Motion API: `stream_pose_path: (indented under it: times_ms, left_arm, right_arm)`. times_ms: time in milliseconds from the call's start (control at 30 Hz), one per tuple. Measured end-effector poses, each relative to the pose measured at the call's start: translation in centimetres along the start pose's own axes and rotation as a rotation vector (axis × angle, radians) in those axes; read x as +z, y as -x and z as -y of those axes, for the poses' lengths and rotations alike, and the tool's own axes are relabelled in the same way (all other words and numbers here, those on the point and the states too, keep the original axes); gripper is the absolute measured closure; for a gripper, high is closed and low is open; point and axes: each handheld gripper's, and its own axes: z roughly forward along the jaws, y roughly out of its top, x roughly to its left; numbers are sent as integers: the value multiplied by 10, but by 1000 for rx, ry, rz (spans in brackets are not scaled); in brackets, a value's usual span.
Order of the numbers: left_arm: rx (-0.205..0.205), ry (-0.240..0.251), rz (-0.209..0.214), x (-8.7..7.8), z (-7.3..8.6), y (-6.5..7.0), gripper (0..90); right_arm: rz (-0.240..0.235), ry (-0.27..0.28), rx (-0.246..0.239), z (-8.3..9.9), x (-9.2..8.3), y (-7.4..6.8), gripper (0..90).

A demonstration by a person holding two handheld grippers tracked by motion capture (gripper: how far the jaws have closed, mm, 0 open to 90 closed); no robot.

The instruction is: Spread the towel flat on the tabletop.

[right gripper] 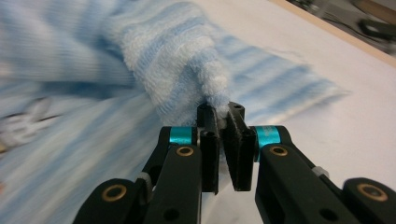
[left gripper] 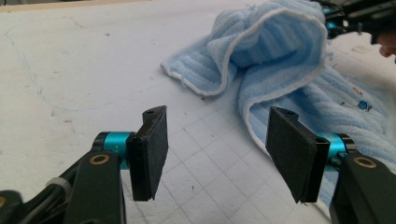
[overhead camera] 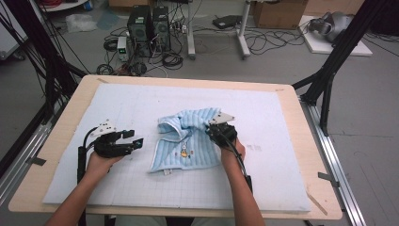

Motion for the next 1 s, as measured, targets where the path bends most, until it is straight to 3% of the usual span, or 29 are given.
stream_pose_path:
  times_ms: [67, 100, 167, 233, 267, 300, 333, 367, 400, 500, 567, 600, 633, 667, 700, 733, 800, 833, 900, 933, 967, 1000]
  left_arm:
    - [5, -2, 2, 1, 0, 1, 393]
    - [5, -2, 2, 1, 0, 1, 393]
    - [5, -2, 2, 0, 0, 1, 393]
    - [4, -1, 1, 0, 0, 1, 393]
    - [3, -1, 1, -1, 0, 0, 393]
    - [2, 0, 2, -1, 0, 0, 393]
    - [-1, 0, 2, -1, 0, 0, 393]
    - [1, 0, 1, -2, 0, -1, 393]
    - [-3, 0, 0, -2, 1, -1, 393]
    - [-4, -1, -4, -2, 1, -2, 393]
    - [-3, -1, -6, -2, 1, -2, 393]
    - [-3, 0, -6, -2, 1, -2, 393]
    - [-2, -1, -7, -2, 1, -1, 393]
    - [3, -4, -8, -2, 1, -1, 393]
    - [3, -3, -8, -2, 1, -1, 393]
    - [3, -3, -8, -2, 1, -1, 393]
    - [4, -3, -9, -2, 1, -1, 393]
    - [0, -2, -8, -1, 1, -1, 393]
    - [3, -3, -9, -1, 1, -1, 393]
    - [4, -5, -9, -1, 1, -1, 393]
    - [5, -5, -11, -1, 1, -1, 393]
    - [7, -8, -13, -1, 1, -1, 393]
  right_arm:
    - [44, -34, 12, -3, 9, 7, 850]
    - [44, -34, 12, -3, 9, 7, 850]
    - [107, -96, 28, -5, 23, 17, 850]
    - [121, -109, 37, -4, 27, 19, 846]
    - [130, -134, 74, 1, 32, 24, 790]
    - [130, -134, 74, 1, 32, 24, 790]
    - [128, -126, 114, 4, 31, 26, 702]
    - [128, -126, 114, 4, 31, 26, 702]
    - [117, -95, 133, 6, 24, 27, 608]
    - [100, -58, 153, 8, 14, 28, 546]
    - [63, -41, 164, 9, 2, 27, 474]
    - [32, 3, 149, 12, -10, 23, 473]
    - [32, 3, 149, 12, -10, 23, 473]
    - [8, 22, 114, 15, -20, 17, 460]
    - [-26, 29, 108, 17, -25, 13, 459]
    - [-26, 29, 108, 17, -25, 13, 459]
    - [-100, 32, 93, 23, -30, 5, 467]
    - [-186, -6, 59, 31, -31, -6, 494]
    - [-210, -24, 45, 34, -31, -12, 520]
    - [-248, -55, 14, 41, -28, -19, 595]
    - [-248, -55, 14, 41, -28, -19, 595]
    - [-259, -69, 9, 44, -27, -21, 655]
